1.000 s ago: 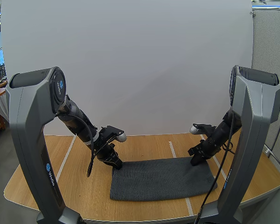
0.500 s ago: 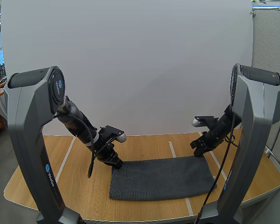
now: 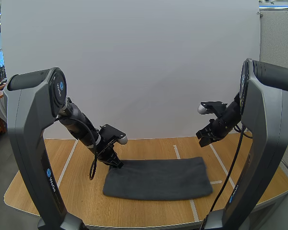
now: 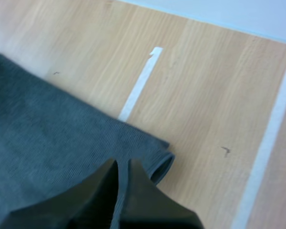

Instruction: Fold the towel

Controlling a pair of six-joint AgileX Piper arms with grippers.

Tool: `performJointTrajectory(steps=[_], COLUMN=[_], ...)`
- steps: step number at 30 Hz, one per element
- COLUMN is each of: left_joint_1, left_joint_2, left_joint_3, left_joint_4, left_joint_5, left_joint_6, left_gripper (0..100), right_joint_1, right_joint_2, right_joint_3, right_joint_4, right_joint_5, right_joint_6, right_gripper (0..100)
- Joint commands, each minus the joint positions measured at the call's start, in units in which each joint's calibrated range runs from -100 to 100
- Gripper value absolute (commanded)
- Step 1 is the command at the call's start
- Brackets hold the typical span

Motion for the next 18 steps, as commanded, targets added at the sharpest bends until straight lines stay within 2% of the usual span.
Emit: performJointTrajectory(steps=[1, 5, 8, 13, 15, 17, 18], left_joint_1=[2.52, 5.24, 6.4, 6.48, 6.48, 6.48, 6.48], left_joint_2=[1.67, 4.5, 5.59, 3.62, 2.37, 0.14, -0.85], left_joint_3=[-1.67, -6.49, -9.21, -10.5, -10.5, -10.93, -11.08], left_joint_4=[4.14, 3.29, 2.44, 0.88, -0.52, -0.92, -1.3], left_joint_5=[-9.2, -1.61, 5.46, 10.45, 10.45, 13.78, 15.7], left_joint_6=[-0.41, -1.17, -1.36, -0.98, -0.6, 0.03, 0.39], left_gripper=[0, 0, 0, 0, 0, 0, 3], right_joint_1=[0.08, 0.08, 0.08, 0.08, 0.08, 0.08, 0.08], right_joint_2=[-0.74, -0.74, -0.74, -0.74, -0.74, -0.64, -0.64], right_joint_3=[-0.31, -0.17, -0.17, 0.52, 2.32, 4.43, 5.41], right_joint_4=[0.34, 0.45, 1.51, 1.61, 1.78, 2.08, 2.44], right_joint_5=[7.98, 10.23, 13.21, 13.21, 13.21, 13.21, 13.21], right_joint_6=[1.09, 1.09, 1.09, 1.09, 1.09, 0.98, 0.41], right_gripper=[17, 17, 17, 17, 24, 37, 48])
